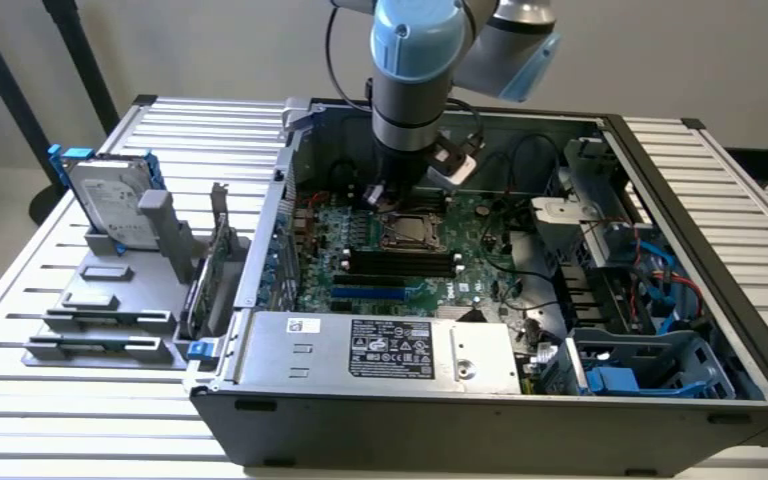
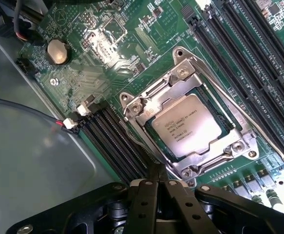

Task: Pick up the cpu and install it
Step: 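Install the first cpu locking lever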

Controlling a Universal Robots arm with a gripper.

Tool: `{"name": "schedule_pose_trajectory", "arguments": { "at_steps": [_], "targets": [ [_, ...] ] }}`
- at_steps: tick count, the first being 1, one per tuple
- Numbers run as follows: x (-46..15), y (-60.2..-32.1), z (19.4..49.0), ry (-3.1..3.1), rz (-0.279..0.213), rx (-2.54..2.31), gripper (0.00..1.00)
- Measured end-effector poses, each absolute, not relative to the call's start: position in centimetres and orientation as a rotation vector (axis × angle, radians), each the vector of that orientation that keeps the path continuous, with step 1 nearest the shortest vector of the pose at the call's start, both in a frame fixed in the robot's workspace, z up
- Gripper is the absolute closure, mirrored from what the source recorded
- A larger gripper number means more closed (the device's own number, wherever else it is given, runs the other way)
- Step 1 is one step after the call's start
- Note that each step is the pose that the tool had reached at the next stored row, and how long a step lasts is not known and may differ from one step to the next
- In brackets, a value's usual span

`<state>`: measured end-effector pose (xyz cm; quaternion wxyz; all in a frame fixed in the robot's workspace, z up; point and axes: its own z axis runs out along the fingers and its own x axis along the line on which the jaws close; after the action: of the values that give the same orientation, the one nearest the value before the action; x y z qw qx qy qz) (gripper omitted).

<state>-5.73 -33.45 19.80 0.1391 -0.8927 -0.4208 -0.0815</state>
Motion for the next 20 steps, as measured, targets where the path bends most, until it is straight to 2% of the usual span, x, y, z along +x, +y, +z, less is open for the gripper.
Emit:
{"name": "schedule_pose_trajectory", "arguments": {
  "at_steps": [20],
  "targets": [
    [-5.03, -33.33, 19.70, -1.217, -0.233, -2.587, 0.89]
  ]
}}
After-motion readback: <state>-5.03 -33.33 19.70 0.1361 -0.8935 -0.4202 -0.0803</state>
